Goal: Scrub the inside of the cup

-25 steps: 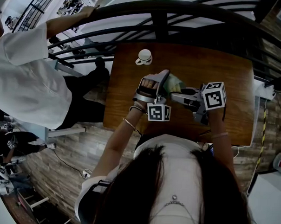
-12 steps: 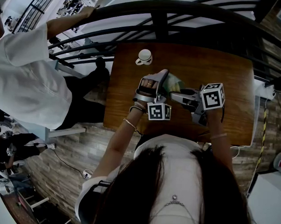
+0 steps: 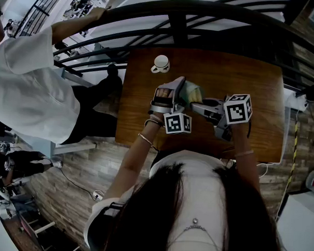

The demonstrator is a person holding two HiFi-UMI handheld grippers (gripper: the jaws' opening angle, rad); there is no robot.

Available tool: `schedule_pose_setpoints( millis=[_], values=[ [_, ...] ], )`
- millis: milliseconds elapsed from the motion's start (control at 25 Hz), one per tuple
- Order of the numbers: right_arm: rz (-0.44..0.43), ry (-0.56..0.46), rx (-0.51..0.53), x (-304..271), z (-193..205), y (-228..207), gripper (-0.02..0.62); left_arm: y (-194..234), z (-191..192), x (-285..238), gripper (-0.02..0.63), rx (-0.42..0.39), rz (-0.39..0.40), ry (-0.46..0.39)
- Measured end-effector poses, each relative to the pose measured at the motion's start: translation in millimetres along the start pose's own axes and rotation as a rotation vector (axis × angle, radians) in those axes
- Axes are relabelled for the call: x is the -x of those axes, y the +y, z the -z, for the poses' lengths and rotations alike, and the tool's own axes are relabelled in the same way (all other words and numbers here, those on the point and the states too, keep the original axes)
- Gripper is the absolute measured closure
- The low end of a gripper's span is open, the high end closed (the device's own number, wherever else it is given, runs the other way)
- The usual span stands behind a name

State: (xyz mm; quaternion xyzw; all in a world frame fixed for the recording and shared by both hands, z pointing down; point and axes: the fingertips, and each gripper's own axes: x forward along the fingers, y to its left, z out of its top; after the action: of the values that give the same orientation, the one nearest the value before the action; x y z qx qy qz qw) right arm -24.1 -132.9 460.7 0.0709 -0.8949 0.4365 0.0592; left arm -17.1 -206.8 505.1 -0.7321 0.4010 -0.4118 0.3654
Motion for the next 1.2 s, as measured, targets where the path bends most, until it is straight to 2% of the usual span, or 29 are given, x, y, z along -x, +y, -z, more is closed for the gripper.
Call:
schedule_pose_setpoints(
  millis=[240, 480, 840, 1040, 1200],
  values=[
    [0.039, -0.005, 0.046, 2.7, -3.2, -1.2, 0.515, -0.4, 8.9, -5.1, 0.259, 0.071, 0.021, 0.029],
    [0.083, -0.012, 0.104, 8.0, -3.4, -2.8, 0.515, -9.2, 23.4, -9.0, 0.259, 0.223, 0.072, 0.094],
    [0.147, -0.058, 0.133, 16.8, -9.4, -13.0, 0.515, -12.5, 38.8, -11.1, 0.259, 0.354, 0.108, 0.147],
    [0.223, -0.087, 0.165, 26.4, -10.7, -24.2, 0.517, -17.1, 39.8, -10.2, 0.259, 0.423, 0.123, 0.153],
    [0.29, -0.122, 0.167, 39.5, -14.6, -35.8, 0.515, -19.7, 36.7, -11.4, 0.259, 0.515, 0.14, 0.149]
  ],
)
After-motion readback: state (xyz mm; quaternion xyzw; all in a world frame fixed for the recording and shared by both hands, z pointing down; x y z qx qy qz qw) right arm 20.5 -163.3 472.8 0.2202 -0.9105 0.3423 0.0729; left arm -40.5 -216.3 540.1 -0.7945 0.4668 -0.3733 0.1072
